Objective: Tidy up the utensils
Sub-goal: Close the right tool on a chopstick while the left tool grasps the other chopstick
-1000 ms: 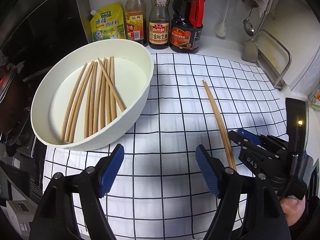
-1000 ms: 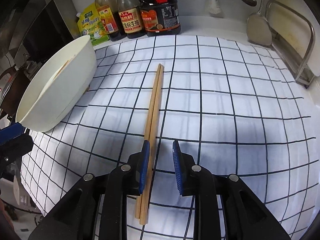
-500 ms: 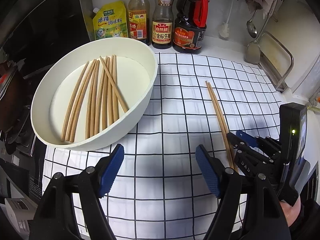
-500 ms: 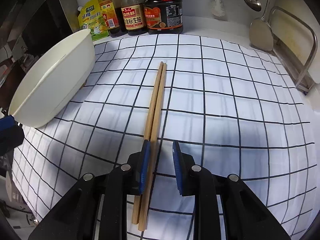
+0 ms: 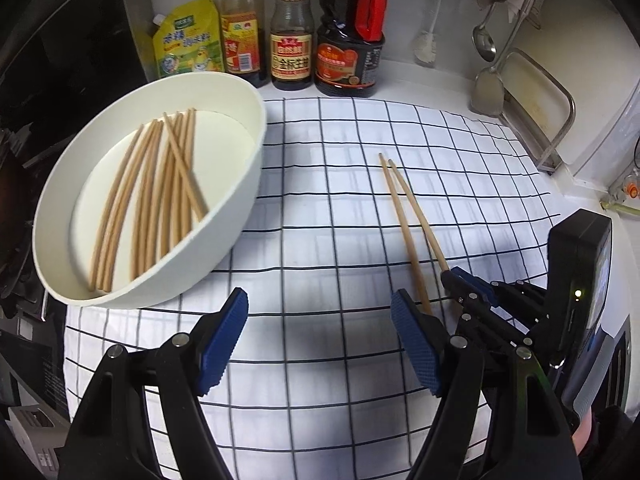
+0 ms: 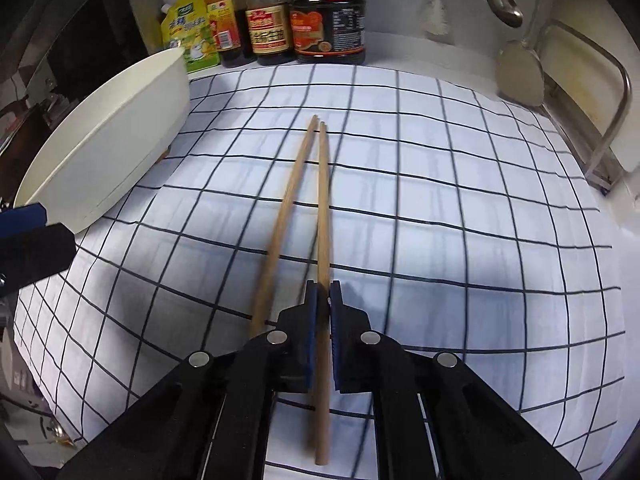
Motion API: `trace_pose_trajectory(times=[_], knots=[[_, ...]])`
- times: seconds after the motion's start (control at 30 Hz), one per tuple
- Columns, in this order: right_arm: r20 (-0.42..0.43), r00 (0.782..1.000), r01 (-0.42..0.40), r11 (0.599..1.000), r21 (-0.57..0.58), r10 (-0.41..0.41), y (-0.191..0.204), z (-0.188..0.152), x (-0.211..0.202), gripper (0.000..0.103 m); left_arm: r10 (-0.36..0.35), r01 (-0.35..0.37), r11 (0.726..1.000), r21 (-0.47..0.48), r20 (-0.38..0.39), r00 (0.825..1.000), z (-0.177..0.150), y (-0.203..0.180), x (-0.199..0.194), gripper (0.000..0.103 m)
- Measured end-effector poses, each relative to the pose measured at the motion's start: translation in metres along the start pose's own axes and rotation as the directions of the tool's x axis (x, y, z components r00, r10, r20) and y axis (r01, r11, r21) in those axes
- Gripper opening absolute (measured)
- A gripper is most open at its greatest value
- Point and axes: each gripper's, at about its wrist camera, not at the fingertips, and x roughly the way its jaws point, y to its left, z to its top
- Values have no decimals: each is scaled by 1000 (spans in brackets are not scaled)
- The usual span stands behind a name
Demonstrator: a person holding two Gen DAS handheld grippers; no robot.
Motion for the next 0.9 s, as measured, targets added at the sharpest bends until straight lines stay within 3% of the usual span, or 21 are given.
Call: trace_pose_trajectory(times=[0.27,0.5,0.83,0.9], knots=[[10,1000,15,996,85,-15,-40,-9,-8,6,-38,37,999,-24,-30,999,6,-27,34,76],[21,1000,18,987,158,-22,-71,-18,-15,6,-8,7,1000,-4,-31,999,9,-45,58,77],[28,1000,9,988,154,-14,-83,-20,-19,7,41,-41,999,7,-36,999,9,-54,80,78],[35,999,-1,989,150,-4,-83,-20,-20,11,46,-46,999,4,-28,999,8,-54,82,79]])
